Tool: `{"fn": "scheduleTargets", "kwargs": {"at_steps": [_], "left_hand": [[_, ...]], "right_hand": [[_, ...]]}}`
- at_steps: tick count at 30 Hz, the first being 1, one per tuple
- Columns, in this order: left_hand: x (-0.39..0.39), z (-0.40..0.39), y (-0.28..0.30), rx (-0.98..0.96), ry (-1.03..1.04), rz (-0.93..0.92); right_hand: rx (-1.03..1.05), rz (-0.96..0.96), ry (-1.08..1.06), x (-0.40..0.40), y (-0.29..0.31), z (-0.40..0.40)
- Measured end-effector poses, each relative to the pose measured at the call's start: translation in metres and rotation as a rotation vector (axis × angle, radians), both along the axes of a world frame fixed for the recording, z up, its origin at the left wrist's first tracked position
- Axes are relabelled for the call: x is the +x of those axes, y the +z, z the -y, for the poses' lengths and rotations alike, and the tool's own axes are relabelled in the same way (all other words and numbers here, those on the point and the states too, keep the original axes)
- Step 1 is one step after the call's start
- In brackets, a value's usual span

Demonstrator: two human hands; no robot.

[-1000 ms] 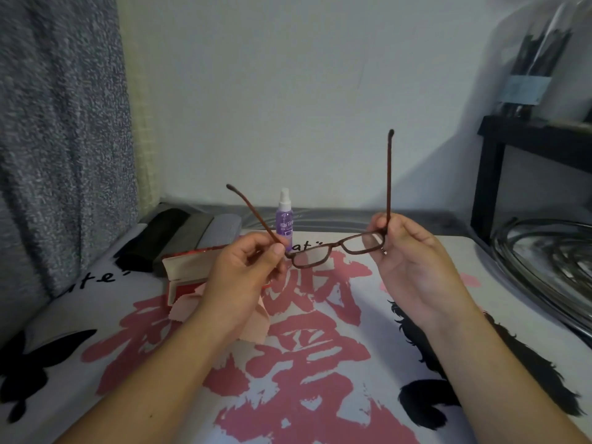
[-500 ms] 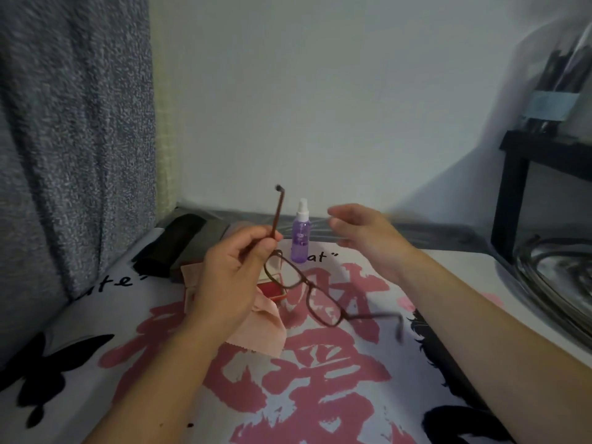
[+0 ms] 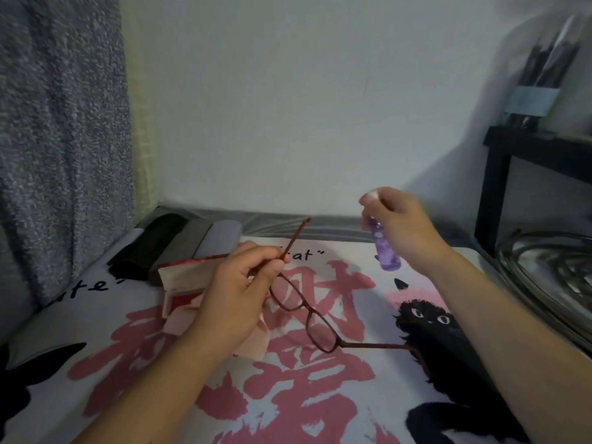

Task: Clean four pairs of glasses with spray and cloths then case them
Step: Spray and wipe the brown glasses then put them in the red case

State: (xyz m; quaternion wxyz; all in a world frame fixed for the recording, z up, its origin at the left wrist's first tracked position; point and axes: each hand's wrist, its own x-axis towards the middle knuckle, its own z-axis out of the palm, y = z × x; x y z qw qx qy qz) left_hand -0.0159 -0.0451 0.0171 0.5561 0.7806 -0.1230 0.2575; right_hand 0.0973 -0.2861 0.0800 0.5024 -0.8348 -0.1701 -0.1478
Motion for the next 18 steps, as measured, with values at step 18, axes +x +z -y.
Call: {"fn": "scheduleTargets", "kwargs": {"at_steps": [18], "left_hand": [[0.003,0.010,-0.009,0.149,-0.009,-0.015]], "right_hand": [[-1.018,0.116,-0.165,0.008,-0.061,0.025]]}}
